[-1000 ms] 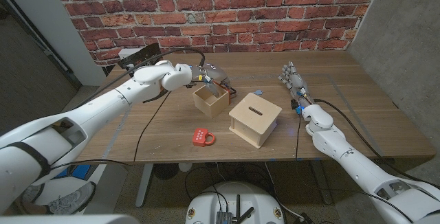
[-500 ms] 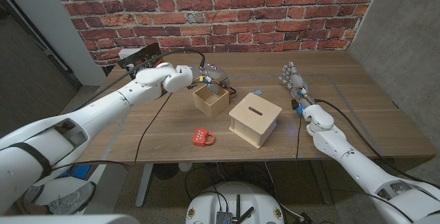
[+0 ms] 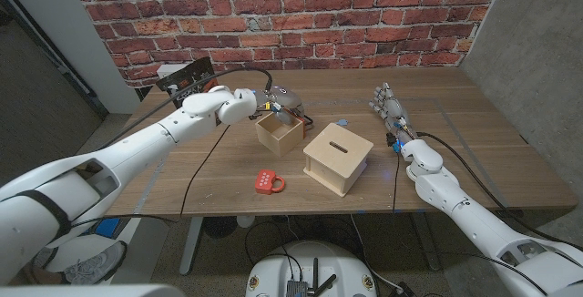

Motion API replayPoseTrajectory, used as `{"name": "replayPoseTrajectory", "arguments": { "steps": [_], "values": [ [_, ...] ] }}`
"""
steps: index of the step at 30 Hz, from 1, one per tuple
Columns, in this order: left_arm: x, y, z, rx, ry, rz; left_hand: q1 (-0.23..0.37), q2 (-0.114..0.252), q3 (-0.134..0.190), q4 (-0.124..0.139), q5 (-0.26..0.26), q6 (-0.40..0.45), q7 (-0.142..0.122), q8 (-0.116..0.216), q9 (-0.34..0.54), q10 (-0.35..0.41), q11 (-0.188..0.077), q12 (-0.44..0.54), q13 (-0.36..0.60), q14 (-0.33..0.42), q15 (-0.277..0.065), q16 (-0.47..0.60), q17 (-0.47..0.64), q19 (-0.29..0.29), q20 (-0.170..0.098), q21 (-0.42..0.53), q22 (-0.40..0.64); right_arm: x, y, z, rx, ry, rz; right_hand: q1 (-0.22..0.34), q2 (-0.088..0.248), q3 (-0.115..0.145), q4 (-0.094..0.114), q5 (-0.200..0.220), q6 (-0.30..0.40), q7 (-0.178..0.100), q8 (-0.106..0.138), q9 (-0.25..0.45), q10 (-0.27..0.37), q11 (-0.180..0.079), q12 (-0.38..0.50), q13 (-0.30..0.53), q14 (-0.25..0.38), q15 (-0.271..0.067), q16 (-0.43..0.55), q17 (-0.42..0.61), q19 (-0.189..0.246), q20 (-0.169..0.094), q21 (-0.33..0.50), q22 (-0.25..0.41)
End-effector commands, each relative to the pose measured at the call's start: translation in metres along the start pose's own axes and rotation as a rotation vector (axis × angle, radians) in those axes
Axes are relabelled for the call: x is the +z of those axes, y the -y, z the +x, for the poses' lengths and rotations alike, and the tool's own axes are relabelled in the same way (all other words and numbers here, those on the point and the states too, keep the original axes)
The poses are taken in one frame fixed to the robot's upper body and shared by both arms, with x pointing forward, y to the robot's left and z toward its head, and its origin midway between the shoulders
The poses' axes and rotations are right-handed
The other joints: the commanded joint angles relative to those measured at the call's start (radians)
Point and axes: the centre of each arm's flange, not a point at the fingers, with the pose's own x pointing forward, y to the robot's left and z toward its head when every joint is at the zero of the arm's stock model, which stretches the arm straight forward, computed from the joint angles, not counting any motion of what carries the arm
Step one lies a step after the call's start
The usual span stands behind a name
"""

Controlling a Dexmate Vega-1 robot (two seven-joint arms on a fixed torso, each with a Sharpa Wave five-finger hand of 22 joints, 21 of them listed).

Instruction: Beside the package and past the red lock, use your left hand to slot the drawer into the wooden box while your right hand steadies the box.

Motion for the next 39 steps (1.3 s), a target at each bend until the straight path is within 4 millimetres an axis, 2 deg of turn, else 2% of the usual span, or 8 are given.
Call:
{"name": "replayPoseTrajectory", "arguments": {
  "steps": [1,5,7,10,20,26,39],
  "values": [
    [-0.001,0.001,0.002,0.015,-0.018,0.012,0.009,0.022,0.015,-0.003,0.006,0.022,-0.002,-0.004,0.002,0.025,-0.003,-0.002,0.003,0.029,-0.121,0.003,0.005,0.022,-0.165,0.01,0.004,0.0,0.001,0.001,-0.001,-0.001,-0.001,-0.01,0.004,0.007,0.002,-0.001,0.012,-0.001,0.006,0.003,0.01,-0.001,0.008,0.003,0.008,-0.003,0.004,0.0,0.003,0.008,0.003,0.003],
    [-0.002,0.001,0.004,0.007,-0.026,0.015,0.02,0.027,0.021,-0.007,0.002,0.064,-0.016,-0.004,0.001,0.061,-0.003,-0.003,0.004,0.072,-0.125,0.005,0.007,0.05,-0.163,0.012,0.005,-0.001,0.001,0.001,-0.002,-0.002,0.002,-0.01,0.004,0.007,0.002,-0.001,0.012,-0.001,0.006,0.003,0.01,-0.001,0.008,0.003,0.008,-0.003,0.004,0.0,0.003,0.008,0.003,0.003],
    [-0.002,0.001,0.004,0.006,-0.023,0.027,0.024,0.029,0.019,-0.007,-0.002,0.104,-0.038,0.001,0.002,0.097,0.0,-0.002,0.005,0.103,-0.128,0.007,0.007,0.065,-0.163,0.011,0.005,-0.002,0.001,0.002,-0.002,-0.003,0.003,-0.01,0.004,0.007,0.002,-0.001,0.012,-0.001,0.006,0.003,0.01,-0.001,0.008,0.003,0.008,-0.003,0.004,0.0,0.003,0.008,0.003,0.003],
    [-0.002,0.0,0.004,0.015,-0.019,0.031,0.032,0.04,0.014,-0.006,-0.004,0.163,-0.052,0.003,-0.001,0.153,-0.001,-0.004,0.006,0.157,-0.13,0.011,0.01,0.085,-0.164,0.009,0.006,-0.002,0.001,0.002,-0.001,-0.004,0.004,-0.01,0.004,0.007,0.002,-0.001,0.012,-0.001,0.006,0.003,0.01,-0.001,0.008,0.003,0.008,-0.003,0.004,0.0,0.003,0.008,0.003,0.003],
    [-0.004,-0.005,0.003,0.028,-0.033,0.032,0.058,0.062,-0.016,-0.008,-0.006,0.279,-0.05,0.003,0.0,0.295,-0.002,0.002,0.014,0.277,-0.131,0.027,0.017,0.124,-0.165,0.008,0.008,-0.003,0.001,0.006,0.0,-0.001,0.007,-0.01,0.004,0.007,0.002,-0.001,0.012,-0.001,0.006,0.003,0.01,-0.001,0.008,0.003,0.008,-0.003,0.004,0.0,0.003,0.008,0.003,0.003],
    [-0.009,-0.011,0.001,0.023,-0.048,0.027,0.066,0.065,-0.021,-0.008,-0.006,0.292,-0.041,0.0,0.002,0.322,0.0,0.003,0.014,0.305,-0.132,0.03,0.018,0.134,-0.165,0.009,0.008,-0.002,0.003,0.007,0.004,0.002,0.006,-0.01,0.004,0.007,0.002,-0.001,0.012,-0.001,0.006,0.003,0.01,-0.001,0.008,0.003,0.008,-0.003,0.004,0.0,0.003,0.008,0.003,0.003],
    [-0.024,-0.032,-0.002,0.04,-0.062,0.062,0.072,0.065,-0.024,-0.009,-0.007,0.297,-0.042,-0.003,0.003,0.326,-0.002,-0.004,0.013,0.314,-0.132,0.026,0.016,0.137,-0.166,0.008,0.008,0.001,0.004,0.005,0.013,0.008,0.008,-0.01,0.004,0.007,0.002,-0.001,0.012,-0.001,0.006,0.003,0.01,-0.001,0.008,0.003,0.008,-0.003,0.004,0.0,0.003,0.008,0.003,0.003]
  ]
}}
